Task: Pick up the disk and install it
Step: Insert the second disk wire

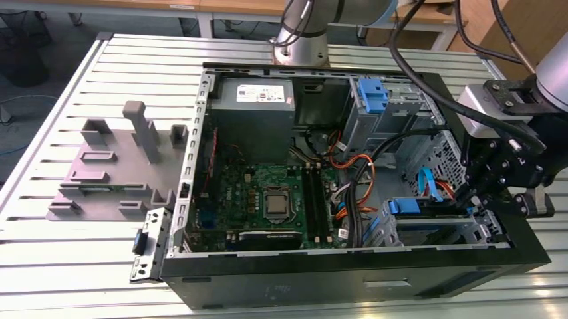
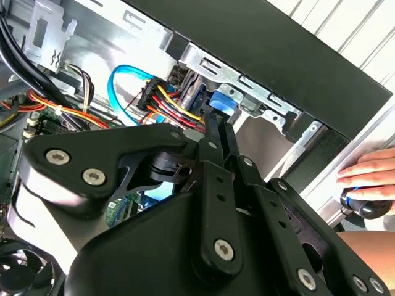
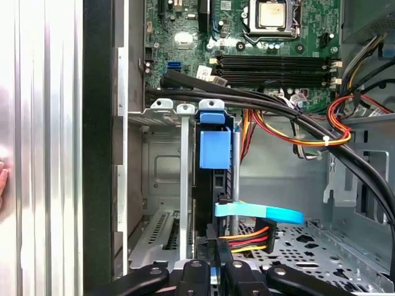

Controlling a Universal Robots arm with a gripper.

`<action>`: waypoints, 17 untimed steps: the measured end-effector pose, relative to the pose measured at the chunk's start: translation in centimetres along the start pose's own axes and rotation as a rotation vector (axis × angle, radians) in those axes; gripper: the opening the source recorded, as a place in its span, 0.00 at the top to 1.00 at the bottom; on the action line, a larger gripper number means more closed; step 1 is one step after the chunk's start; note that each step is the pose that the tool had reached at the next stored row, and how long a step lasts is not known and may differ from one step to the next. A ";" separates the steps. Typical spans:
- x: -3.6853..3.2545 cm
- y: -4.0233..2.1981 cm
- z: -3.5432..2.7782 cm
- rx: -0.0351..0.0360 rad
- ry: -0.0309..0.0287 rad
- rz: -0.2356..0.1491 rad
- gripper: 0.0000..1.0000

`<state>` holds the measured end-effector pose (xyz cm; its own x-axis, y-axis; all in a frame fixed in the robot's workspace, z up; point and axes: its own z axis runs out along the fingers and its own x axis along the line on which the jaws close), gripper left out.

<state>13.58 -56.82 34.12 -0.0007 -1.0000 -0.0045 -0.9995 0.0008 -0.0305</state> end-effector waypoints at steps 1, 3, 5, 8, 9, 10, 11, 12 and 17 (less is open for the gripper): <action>0.06 0.00 0.05 0.0000 0.0000 0.000 0.84; 0.14 0.00 0.15 0.0000 0.0001 0.000 0.84; 0.14 0.01 0.19 0.0000 0.0004 0.000 0.84; 0.15 0.01 0.20 0.0000 0.0004 0.000 0.84; 0.15 0.01 0.20 0.0000 0.0003 0.000 0.84; 0.15 0.00 0.20 0.0000 0.0003 0.000 0.84; 0.15 0.01 0.20 0.0000 0.0004 0.000 0.84; 0.14 0.01 0.21 0.0000 0.0001 0.000 0.84; 0.14 0.01 0.27 0.0000 0.0016 0.000 0.76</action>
<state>13.58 -56.96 33.84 -0.0004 -1.0000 -0.0029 -0.9995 0.0005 -0.0305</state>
